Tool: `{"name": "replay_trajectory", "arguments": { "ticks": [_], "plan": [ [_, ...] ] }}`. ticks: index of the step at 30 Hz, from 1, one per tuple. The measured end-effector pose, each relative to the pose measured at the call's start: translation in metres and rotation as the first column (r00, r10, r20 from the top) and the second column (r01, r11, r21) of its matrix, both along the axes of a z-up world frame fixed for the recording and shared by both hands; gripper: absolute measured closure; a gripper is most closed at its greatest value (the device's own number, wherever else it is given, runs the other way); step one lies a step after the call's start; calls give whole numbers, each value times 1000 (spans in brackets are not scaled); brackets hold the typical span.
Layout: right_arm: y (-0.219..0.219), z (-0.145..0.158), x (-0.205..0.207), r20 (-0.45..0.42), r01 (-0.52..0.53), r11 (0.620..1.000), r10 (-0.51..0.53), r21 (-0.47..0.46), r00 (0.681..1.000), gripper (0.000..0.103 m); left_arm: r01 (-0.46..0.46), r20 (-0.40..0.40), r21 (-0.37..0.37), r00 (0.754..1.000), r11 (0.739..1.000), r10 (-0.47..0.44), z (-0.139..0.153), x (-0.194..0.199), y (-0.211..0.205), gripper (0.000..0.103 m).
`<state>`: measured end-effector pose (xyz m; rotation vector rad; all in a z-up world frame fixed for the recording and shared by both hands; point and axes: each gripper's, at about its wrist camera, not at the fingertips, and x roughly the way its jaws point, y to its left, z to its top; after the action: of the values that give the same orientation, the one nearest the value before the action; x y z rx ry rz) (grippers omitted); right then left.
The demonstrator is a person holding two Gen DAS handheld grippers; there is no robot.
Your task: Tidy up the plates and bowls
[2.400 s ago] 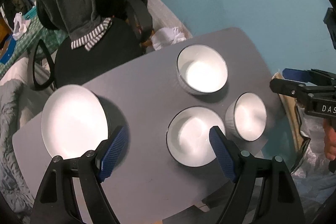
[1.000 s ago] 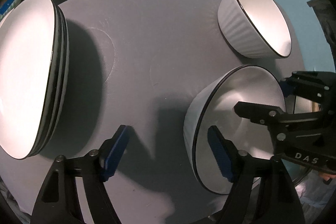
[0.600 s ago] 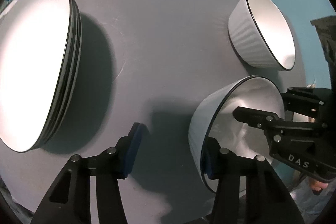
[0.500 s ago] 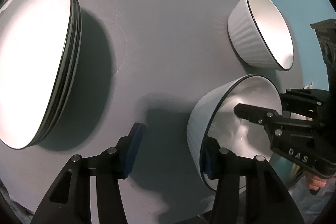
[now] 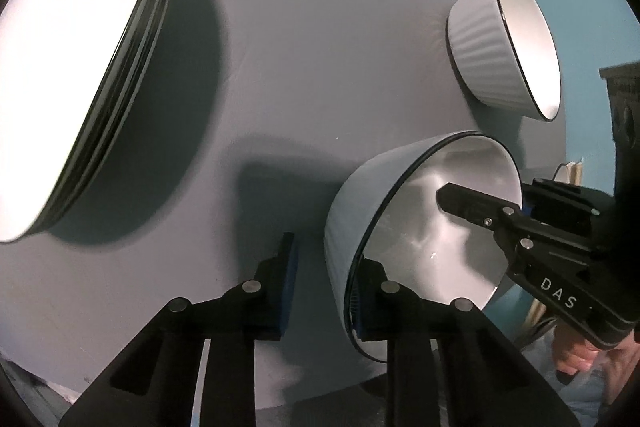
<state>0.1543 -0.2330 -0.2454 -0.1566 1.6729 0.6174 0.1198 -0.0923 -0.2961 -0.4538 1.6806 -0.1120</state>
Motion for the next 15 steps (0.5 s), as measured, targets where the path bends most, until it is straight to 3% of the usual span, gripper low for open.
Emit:
{"name": "replay_trajectory", "arguments": {
  "ticks": [4, 15],
  "plan": [
    [2, 0, -3, 5, -16, 1000, 16, -15, 1000, 94, -2, -18, -42, 1000, 999, 1, -5, -1, 3, 89],
    [4, -1, -24, 34, -1, 999, 2, -35, 999, 93, -17, -14, -42, 1000, 999, 17, -11, -7, 6, 89]
  ]
}}
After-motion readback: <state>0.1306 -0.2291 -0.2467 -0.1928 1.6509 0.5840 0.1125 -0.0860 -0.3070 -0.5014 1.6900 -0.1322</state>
